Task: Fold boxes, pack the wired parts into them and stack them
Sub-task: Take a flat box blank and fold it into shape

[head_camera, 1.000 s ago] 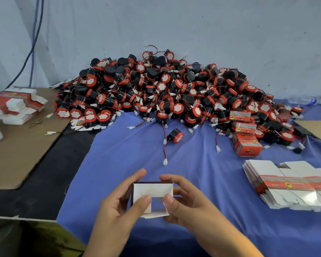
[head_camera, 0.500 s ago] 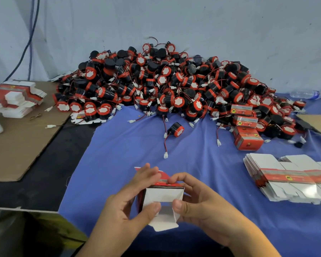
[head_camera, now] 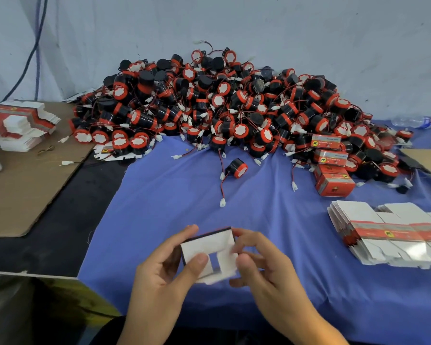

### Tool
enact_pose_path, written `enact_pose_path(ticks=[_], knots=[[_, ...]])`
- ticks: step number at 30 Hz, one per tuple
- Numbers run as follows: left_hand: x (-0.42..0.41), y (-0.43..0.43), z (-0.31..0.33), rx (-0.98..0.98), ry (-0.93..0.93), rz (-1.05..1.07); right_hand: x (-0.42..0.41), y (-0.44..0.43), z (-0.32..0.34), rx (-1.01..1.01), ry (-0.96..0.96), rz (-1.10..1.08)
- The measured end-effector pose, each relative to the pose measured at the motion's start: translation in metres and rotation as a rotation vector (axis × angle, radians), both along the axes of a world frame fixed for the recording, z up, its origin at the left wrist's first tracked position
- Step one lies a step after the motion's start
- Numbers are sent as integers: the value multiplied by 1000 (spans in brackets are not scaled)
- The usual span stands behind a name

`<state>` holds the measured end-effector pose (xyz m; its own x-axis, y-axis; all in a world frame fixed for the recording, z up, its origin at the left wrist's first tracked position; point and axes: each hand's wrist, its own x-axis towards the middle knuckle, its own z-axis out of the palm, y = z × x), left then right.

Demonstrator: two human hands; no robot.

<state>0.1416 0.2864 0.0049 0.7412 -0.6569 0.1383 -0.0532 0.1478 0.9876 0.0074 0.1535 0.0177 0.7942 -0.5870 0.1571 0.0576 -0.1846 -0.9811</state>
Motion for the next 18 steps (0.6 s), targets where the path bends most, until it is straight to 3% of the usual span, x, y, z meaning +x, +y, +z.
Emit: enact_pose_path(ticks=[3,5,9,12,18], knots=[[4,4,4,24,21,33,-11,-4,-3,-121,62,142],[3,5,6,37,-10,13,-9,-1,-4,-170,41,52],[-11,1,13,-46,-79,-11,1,13,-4,-94,-113,-170],[-21,-1,22,-124,-96,-36,5,25,-3,55,-159,-210],[-32,-8,17,-207,-142,82,13,40,3,145,-206,-263]])
